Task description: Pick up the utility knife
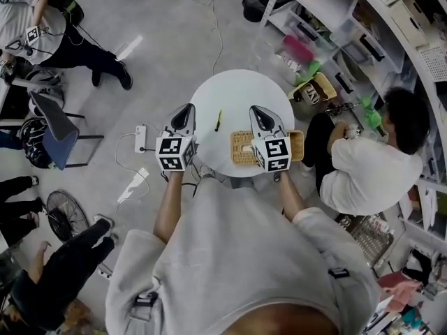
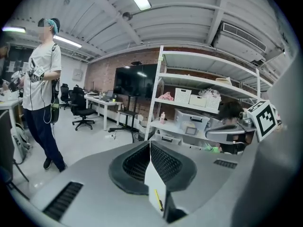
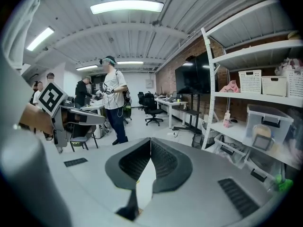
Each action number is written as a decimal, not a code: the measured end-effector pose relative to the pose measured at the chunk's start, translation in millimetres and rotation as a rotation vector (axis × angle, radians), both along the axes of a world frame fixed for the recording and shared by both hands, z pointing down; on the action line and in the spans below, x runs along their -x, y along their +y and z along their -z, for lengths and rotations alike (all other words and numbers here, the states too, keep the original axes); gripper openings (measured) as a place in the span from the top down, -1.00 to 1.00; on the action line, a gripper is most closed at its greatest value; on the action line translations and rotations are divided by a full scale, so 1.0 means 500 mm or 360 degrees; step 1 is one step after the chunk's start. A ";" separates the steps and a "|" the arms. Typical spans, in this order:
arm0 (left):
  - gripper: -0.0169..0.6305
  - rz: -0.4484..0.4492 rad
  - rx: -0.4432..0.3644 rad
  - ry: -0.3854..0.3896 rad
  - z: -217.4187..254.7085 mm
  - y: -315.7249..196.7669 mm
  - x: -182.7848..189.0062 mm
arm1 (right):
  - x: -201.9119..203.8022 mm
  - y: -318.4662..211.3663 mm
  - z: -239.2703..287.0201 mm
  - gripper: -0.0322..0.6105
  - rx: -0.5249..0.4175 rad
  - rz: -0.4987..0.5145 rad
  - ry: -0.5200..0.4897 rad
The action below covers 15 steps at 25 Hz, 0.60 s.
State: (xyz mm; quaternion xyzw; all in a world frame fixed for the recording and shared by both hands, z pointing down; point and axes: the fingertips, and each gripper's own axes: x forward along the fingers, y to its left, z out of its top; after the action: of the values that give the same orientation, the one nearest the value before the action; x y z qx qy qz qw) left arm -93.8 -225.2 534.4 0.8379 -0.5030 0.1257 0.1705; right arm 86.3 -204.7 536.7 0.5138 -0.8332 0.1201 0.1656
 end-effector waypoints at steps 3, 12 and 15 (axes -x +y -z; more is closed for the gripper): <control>0.88 -0.0015 0.0020 -0.0010 -0.011 0.005 -0.008 | -0.003 0.010 -0.015 0.80 0.0028 -0.0002 -0.0008; 0.88 -0.0033 0.0156 -0.0022 -0.091 0.041 -0.034 | -0.029 0.058 -0.080 0.80 0.0157 -0.0015 0.0000; 0.88 -0.0039 0.0208 -0.0025 -0.123 0.062 -0.035 | -0.028 0.079 -0.102 0.80 0.0198 -0.0011 0.0005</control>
State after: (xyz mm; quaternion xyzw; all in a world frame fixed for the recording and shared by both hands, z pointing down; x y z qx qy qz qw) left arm -76.4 -194.4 595.6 0.8301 -0.4847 0.1670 0.2194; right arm 100.2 -165.3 587.7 0.5056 -0.8220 0.1716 0.1982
